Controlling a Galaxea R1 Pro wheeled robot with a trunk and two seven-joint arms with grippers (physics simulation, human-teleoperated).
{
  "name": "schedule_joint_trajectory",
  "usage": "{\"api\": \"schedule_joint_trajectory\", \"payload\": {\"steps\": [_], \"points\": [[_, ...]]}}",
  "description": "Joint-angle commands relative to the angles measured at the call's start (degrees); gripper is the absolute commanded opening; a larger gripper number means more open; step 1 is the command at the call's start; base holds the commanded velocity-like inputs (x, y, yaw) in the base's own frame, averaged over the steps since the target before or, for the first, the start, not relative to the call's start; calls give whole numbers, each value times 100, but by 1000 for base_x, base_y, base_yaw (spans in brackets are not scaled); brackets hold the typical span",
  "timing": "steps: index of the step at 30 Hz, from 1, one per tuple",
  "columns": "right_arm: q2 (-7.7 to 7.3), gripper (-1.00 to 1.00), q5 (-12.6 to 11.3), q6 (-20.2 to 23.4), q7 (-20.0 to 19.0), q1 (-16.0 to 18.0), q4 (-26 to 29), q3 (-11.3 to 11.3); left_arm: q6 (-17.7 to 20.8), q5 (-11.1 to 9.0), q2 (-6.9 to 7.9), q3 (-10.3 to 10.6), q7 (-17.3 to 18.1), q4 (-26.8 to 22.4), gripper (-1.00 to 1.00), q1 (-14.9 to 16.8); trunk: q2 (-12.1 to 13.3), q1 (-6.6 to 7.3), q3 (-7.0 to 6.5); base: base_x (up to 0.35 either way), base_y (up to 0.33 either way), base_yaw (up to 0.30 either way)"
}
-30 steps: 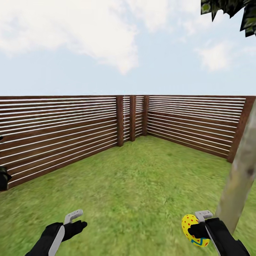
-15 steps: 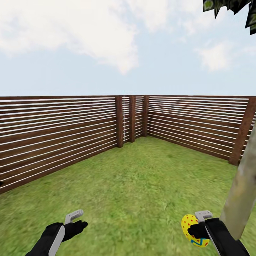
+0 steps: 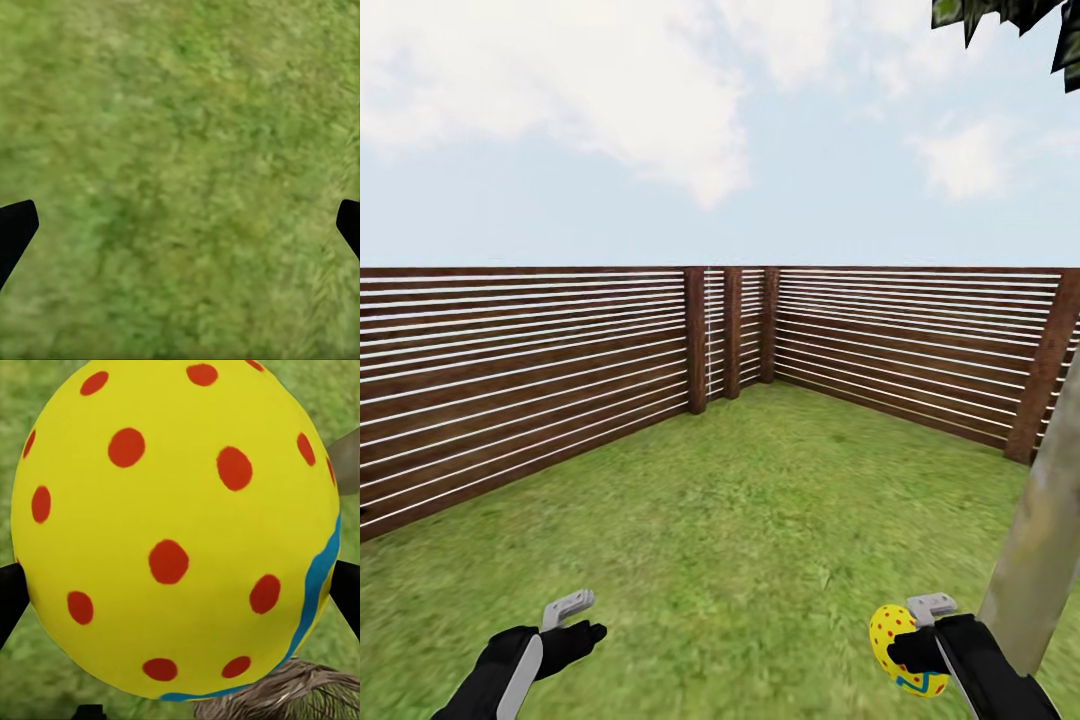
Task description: Take the three Easter eggs out of the wicker basket on the lawn in the garden, then place them on the lawn next to a single tree (choose any tree) so that all three eggs are next to the same tree and none are left in the basket.
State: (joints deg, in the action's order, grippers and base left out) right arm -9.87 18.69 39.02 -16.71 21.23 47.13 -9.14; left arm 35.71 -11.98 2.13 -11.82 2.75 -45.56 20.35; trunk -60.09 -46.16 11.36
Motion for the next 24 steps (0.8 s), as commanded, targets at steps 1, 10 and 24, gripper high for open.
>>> {"api": "schedule_joint_trajectory", "payload": {"steps": [1,10,24], "points": [[5,-100,62,18,-52,4,7,-13,32,3,-2,-18,27,-6,100,4,-48,-23,27,0,0,0],[9,-100,62,10,-43,5,-3,-20,25,3,-2,-10,16,115,100,4,-408,-221,188,0,0,0],[-4,-100,60,17,-43,4,-3,-26,20,3,-108,-16,-11,151,100,4,-970,-529,440,0,0,0]]}}
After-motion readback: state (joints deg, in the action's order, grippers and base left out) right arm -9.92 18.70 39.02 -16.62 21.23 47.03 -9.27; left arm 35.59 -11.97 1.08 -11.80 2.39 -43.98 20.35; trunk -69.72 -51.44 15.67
